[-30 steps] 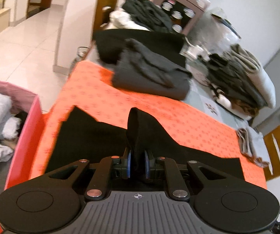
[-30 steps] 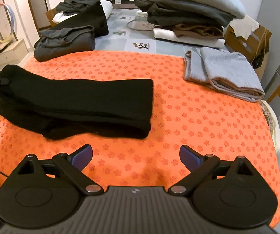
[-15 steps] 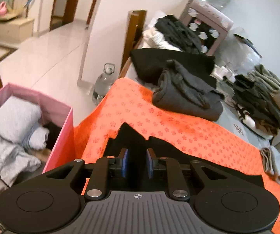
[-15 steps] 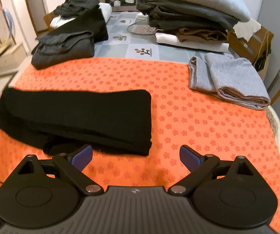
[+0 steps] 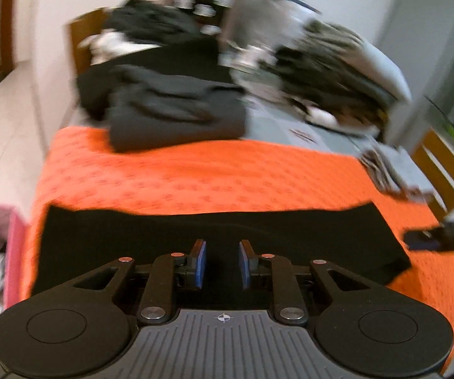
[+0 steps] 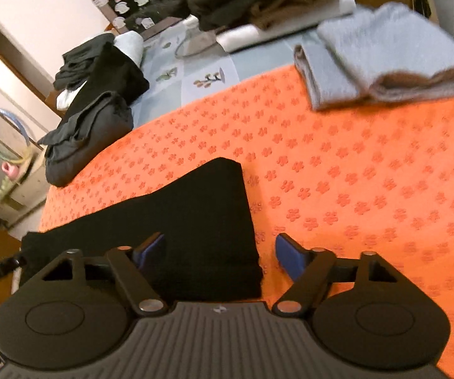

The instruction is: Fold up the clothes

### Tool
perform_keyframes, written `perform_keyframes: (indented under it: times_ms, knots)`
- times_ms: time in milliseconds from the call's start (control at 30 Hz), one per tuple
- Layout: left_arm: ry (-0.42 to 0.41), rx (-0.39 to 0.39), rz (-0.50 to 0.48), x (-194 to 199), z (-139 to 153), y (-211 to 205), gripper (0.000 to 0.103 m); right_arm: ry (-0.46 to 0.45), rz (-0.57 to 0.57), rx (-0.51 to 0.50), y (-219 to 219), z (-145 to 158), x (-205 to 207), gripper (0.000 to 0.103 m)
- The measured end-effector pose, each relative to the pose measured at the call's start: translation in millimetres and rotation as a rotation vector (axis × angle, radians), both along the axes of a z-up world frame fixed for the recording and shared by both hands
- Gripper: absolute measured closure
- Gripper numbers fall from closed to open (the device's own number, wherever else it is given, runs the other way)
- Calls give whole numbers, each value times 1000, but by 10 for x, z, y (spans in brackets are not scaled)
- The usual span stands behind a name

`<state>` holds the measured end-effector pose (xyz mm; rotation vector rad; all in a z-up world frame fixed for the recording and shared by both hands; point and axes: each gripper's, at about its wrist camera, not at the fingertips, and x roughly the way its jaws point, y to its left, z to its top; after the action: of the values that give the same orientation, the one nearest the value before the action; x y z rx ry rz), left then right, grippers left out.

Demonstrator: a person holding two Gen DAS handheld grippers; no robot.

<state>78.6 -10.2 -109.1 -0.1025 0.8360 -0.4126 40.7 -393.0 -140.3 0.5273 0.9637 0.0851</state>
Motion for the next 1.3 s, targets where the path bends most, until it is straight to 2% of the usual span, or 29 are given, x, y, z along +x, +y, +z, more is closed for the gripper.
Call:
perform_keyframes:
  times_ms: [33,133,267,367,400,500,533,633,733,800,867,933,1033,1133,1233,1300]
  knots:
    - [-8,10,-36,16,-1,-91,77,8,0,14,-3,-50,40,33]
    - [-24,33,-147,76,-5,-366,77,34,1,26,2,-170,132,45]
    - [-25,45,-270,191,-48,-678,77,17,-13,37,-27,-182,146,45]
    - [10,57,-325,294,-169,-854,77,22,-25,34,-54,-189,128,63]
    - [32,59,-336,318,-221,-885,77,25,-33,59,-82,-195,124,79]
    - [95,69,-347,380,-391,-935,77,26,-77,139,-164,-175,92,85]
    - [81,52,-342,367,-406,-916,77,18,-86,157,-166,-137,81,86]
    - [143,-28,-286,429,-399,-829,76,-11,-104,201,-154,-4,51,88]
    - [220,-183,-199,533,-275,-686,72,-56,-86,219,-59,204,44,89]
    - [238,-310,-169,589,-118,-636,53,-85,-54,210,56,358,54,89]
    - [258,-428,-156,649,23,-618,44,-107,-17,187,190,487,76,89]
    - [282,-537,-158,713,147,-629,40,-125,30,142,335,605,102,89]
    - [349,-585,-152,802,204,-732,38,-154,111,76,566,745,120,89]
    - [454,-620,-130,866,129,-798,38,-182,196,22,796,854,136,89]
    - [522,-642,-104,883,67,-834,46,-207,263,-41,978,936,131,89]
    - [550,-642,-94,900,29,-859,79,-219,286,-88,1036,970,107,89]
